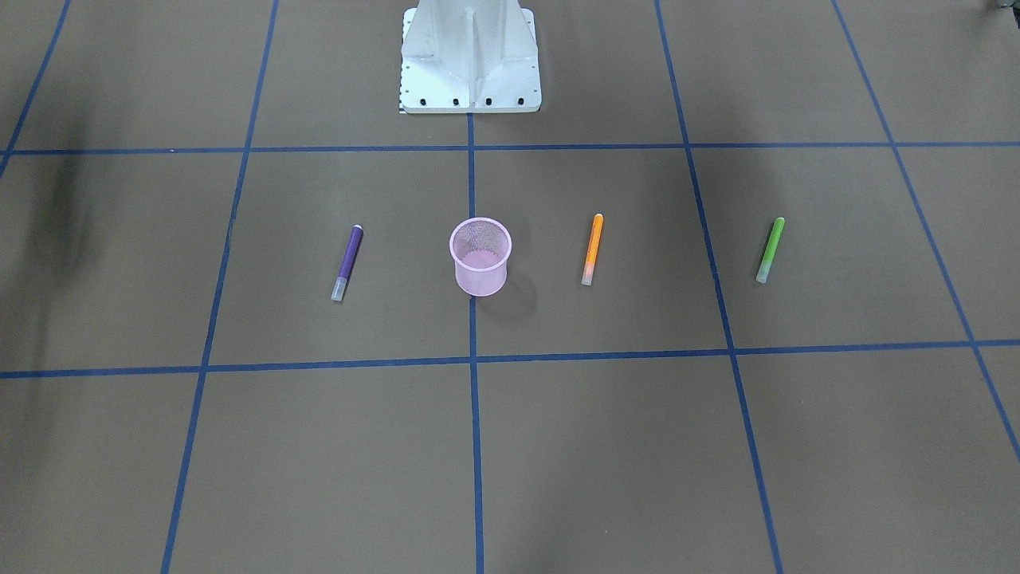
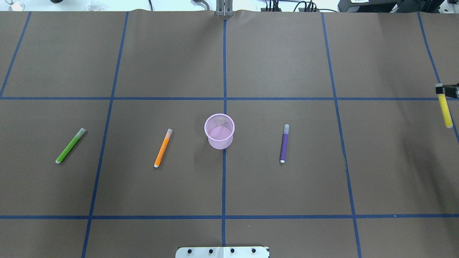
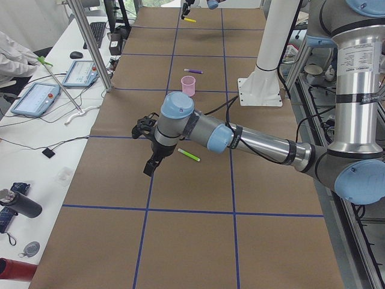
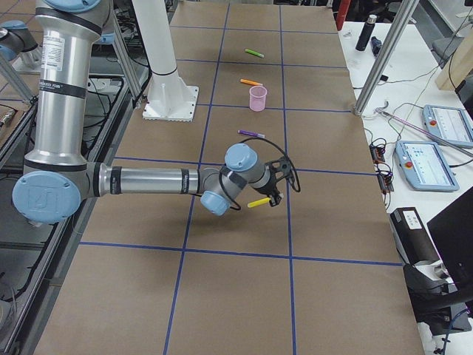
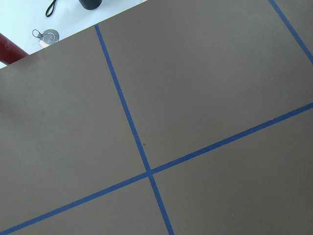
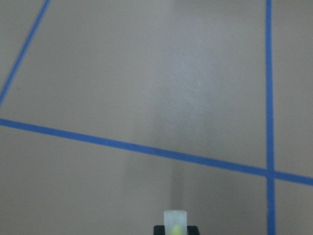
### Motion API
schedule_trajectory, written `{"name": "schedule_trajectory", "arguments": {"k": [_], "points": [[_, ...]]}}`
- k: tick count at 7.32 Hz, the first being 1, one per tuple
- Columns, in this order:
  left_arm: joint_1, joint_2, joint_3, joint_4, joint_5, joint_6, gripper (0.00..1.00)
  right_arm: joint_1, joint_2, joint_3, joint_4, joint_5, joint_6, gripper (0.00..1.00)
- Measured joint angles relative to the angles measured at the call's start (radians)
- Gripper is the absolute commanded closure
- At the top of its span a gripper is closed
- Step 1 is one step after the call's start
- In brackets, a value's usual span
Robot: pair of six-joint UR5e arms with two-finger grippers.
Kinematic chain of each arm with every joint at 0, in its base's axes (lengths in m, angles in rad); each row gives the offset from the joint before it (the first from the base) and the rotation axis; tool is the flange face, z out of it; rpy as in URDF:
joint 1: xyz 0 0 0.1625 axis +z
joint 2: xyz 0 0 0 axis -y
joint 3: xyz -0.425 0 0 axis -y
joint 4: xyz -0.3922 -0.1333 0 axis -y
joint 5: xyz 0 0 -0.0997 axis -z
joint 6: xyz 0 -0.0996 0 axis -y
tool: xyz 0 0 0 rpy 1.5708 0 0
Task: Collect pens into pen holder
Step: 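Carry the yellow marker with the right gripper over the pink cup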
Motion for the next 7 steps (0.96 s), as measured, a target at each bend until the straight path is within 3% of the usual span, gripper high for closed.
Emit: {"name": "schedule_trajectory", "arguments": {"k": [2,4,5,7], "points": [[0.001,0.001,0.005,-0.037,-0.001,0.0,0.0,-0.03,0.112,0.047,-0.001,0.051,0.015,1.0],[0.026,0.0,0.006,-0.06,0.0,0.0,0.0,-0.11,0.21,0.12,-0.002,0.008,0.112,1.0],[0.058,-0.001,0.007,-0.082,0.0,-0.001,0.0,-0.184,0.258,0.152,-0.002,-0.08,0.166,1.0],[0.104,-0.013,0.011,-0.115,0.001,-0.003,0.0,-0.386,0.348,0.182,-0.006,-0.352,0.211,1.0]]}}
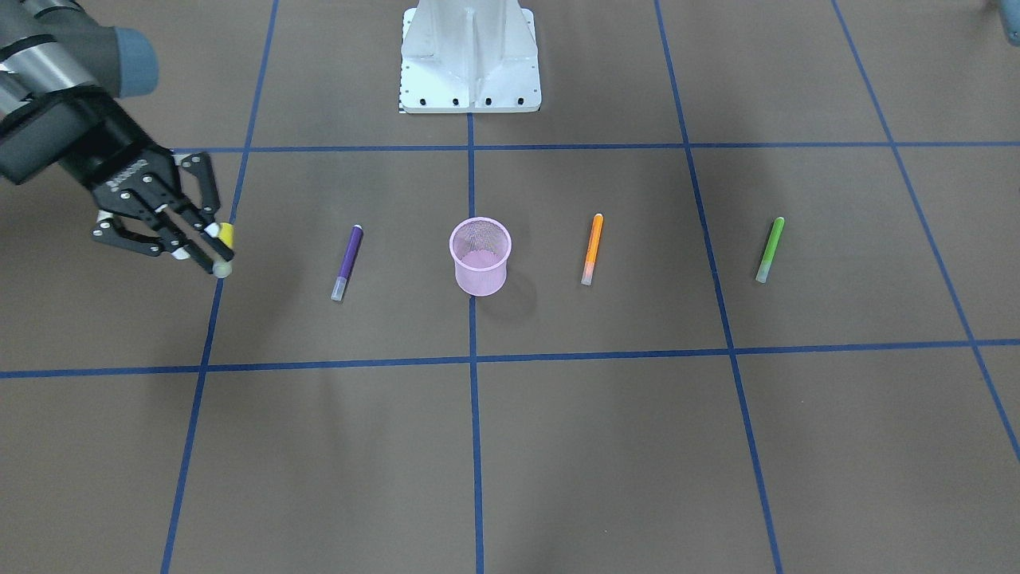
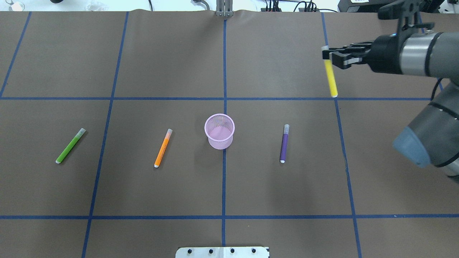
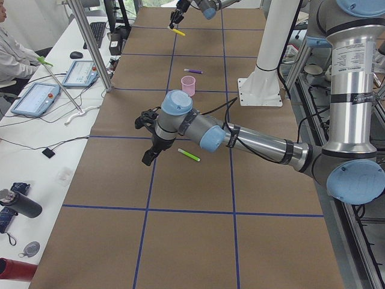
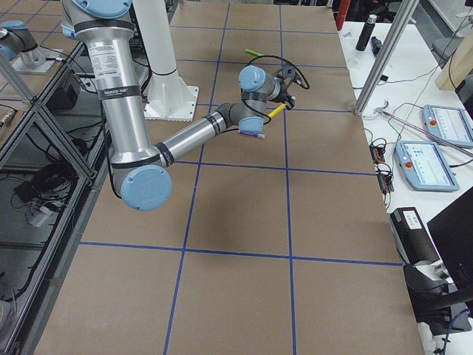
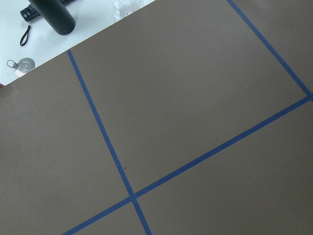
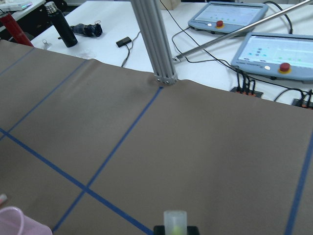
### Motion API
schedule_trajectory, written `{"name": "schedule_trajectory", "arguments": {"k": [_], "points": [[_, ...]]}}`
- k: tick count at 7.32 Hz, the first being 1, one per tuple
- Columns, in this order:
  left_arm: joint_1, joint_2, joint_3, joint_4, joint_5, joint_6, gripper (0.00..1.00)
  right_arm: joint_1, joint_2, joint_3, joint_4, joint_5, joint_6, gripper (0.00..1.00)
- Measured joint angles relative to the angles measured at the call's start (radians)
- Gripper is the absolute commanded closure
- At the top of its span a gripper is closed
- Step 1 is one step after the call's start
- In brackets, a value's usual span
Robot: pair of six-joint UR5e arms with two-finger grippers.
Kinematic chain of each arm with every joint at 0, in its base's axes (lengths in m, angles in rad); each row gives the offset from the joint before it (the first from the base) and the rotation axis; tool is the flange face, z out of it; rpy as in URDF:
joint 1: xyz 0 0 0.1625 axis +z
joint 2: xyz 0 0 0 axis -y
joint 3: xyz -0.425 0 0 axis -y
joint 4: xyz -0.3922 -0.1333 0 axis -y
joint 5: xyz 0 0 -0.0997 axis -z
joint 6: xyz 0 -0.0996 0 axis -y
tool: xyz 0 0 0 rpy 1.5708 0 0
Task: Collect pens into pen holder
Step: 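Carry the yellow marker with the right gripper over the pink cup, then drop the yellow marker into the cup and raise the right gripper away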
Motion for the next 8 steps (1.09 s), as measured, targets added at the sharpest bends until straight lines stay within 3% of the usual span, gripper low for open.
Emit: {"name": "schedule_trajectory", "arguments": {"k": [2,4,6,8], "points": [[0.013,-0.022,0.018,-0.008,0.0,0.0,0.0,-0.231,0.104,-0.013,-0.012,-0.319,0.007,1.0],[0.022,-0.049,0.048,-0.01,-0.001,0.0,0.0,-0.396,0.222,-0.058,-0.042,-0.568,0.008,1.0],[0.023,-0.064,0.067,-0.01,-0.001,0.0,0.0,-0.47,0.295,-0.116,-0.064,-0.702,0.012,1.0],[0.025,-0.067,0.071,-0.01,-0.001,0.0,0.0,-0.511,0.343,-0.201,-0.066,-0.778,0.022,1.0]]}}
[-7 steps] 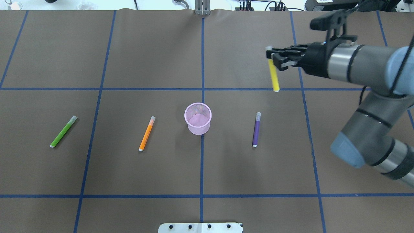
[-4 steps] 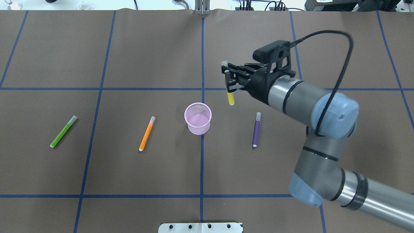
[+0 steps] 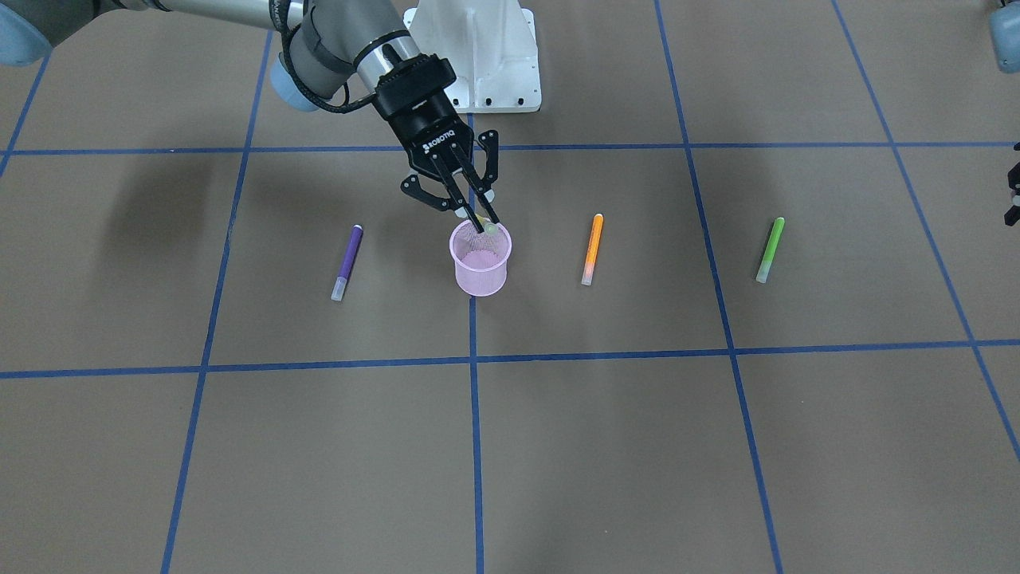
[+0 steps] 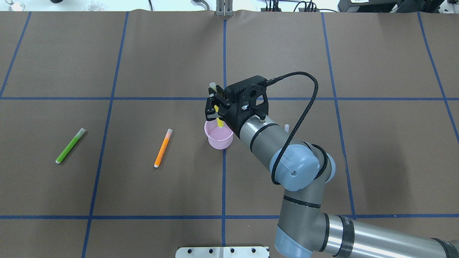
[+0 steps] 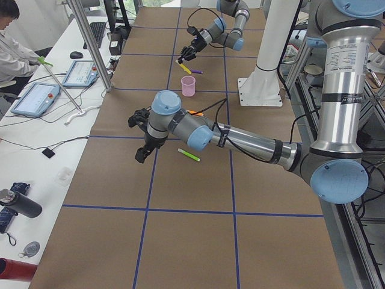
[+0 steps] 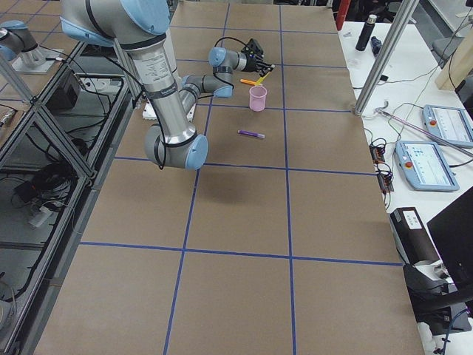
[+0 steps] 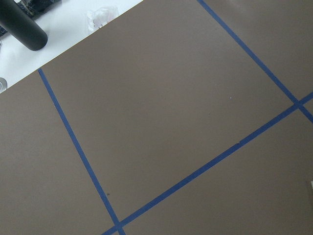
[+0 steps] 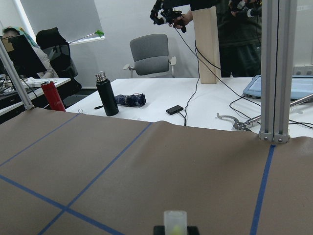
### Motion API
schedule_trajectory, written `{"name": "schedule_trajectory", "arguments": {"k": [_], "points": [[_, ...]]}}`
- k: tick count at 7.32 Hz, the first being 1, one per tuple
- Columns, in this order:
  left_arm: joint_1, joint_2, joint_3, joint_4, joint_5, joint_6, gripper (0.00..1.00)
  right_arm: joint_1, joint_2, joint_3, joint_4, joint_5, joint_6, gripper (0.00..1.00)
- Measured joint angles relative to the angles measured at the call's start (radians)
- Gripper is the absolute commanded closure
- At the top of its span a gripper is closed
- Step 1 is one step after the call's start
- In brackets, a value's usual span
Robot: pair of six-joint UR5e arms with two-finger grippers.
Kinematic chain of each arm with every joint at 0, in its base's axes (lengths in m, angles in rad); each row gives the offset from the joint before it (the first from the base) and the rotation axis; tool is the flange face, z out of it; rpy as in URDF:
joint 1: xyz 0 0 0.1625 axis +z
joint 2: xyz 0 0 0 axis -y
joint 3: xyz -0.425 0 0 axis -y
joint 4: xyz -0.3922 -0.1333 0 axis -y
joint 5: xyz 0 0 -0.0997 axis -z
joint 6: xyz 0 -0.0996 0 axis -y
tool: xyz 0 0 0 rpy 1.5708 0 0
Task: Collect pens into pen holder
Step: 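Drop the yellow marker into the cup and raise the right gripper away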
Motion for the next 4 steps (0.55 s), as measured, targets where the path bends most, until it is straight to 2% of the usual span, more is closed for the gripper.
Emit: {"name": "schedule_trajectory", "arguments": {"k": [1,2,3,4], "points": [[0.0,-0.001,0.001,0.0,0.0,0.0,0.0,-0.015,0.007,-0.023,-0.001,-0.024,0.002,1.0],[0.0,-0.002,0.001,0.0,0.0,0.0,0.0,-0.026,0.01,-0.037,-0.002,-0.043,0.002,0.6],[0.0,-0.003,0.002,0.0,0.0,0.0,0.0,-0.034,0.01,-0.045,-0.002,-0.052,0.003,0.05],[0.0,-0.003,0.003,0.0,0.0,0.0,0.0,-0.038,0.01,-0.048,-0.002,-0.057,0.004,0.01]]}}
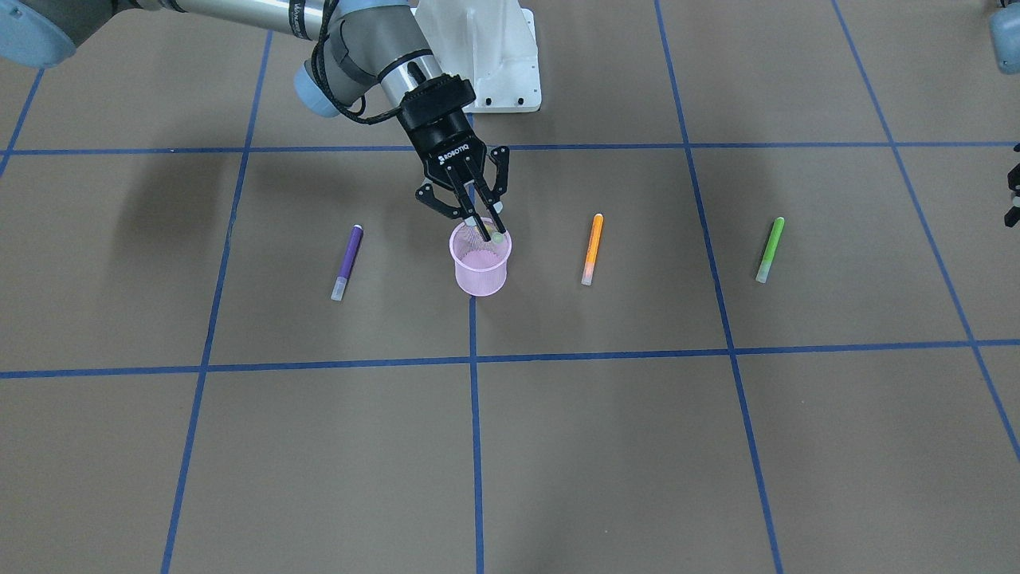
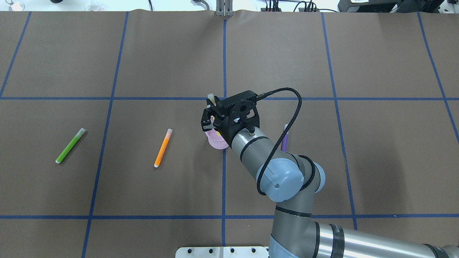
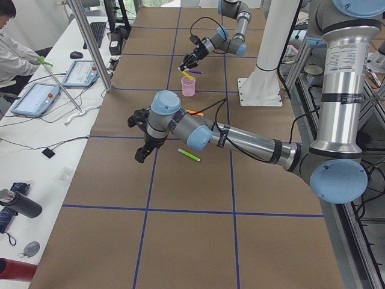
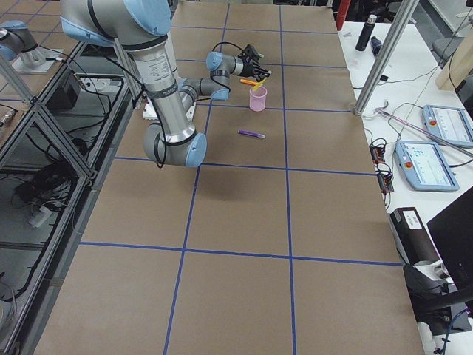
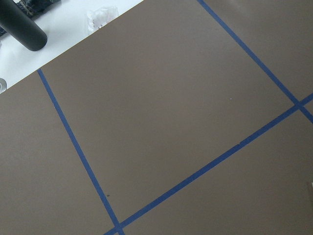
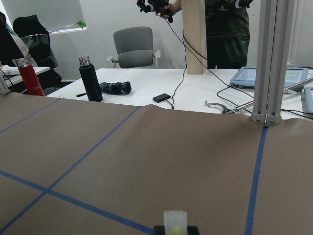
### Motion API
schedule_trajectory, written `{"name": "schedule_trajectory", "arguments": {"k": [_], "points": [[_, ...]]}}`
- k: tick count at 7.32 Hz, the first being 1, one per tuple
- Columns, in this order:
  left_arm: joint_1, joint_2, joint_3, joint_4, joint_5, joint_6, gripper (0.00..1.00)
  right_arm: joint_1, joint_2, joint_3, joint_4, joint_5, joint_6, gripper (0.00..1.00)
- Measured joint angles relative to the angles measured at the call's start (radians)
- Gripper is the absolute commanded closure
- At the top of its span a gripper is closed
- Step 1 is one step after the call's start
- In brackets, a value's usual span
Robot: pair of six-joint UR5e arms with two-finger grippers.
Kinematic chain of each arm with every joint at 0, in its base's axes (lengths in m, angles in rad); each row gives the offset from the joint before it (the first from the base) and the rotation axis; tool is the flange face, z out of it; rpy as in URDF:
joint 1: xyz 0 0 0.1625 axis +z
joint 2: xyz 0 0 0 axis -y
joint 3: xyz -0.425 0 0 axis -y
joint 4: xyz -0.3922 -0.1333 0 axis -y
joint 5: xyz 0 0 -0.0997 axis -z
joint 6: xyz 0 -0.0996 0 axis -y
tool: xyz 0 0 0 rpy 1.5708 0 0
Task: Collect pens into pen holder
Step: 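Drop the yellow marker into the cup and raise the right gripper away, then lower the left gripper onto the green marker and grasp it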
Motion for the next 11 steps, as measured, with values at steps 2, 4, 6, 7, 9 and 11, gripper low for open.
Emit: {"name": "schedule_trajectory", "arguments": {"k": [2,4,6,7,9,11], "points": [[0.0,0.0,0.0,0.0,0.001,0.0,0.0,-0.002,0.001,-0.001,-0.001,-0.015,0.005,0.01],[0.005,-0.001,-0.004,-0.001,0.0,-0.02,0.0,0.006,0.008,0.014,-0.035,-0.015,0.026,0.01],[0.071,-0.002,-0.005,-0.052,0.0,-0.14,0.0,0.072,0.021,0.098,-0.247,0.1,0.112,0.01],[0.127,-0.002,-0.003,-0.092,0.001,-0.218,0.0,0.135,0.023,0.147,-0.367,0.217,0.138,0.01],[0.245,-0.003,0.0,-0.143,0.006,-0.321,0.0,0.317,0.018,0.185,-0.531,0.529,0.15,0.01],[0.341,-0.005,0.003,-0.155,0.008,-0.379,0.0,0.516,-0.011,0.189,-0.605,0.858,0.101,0.0]]}}
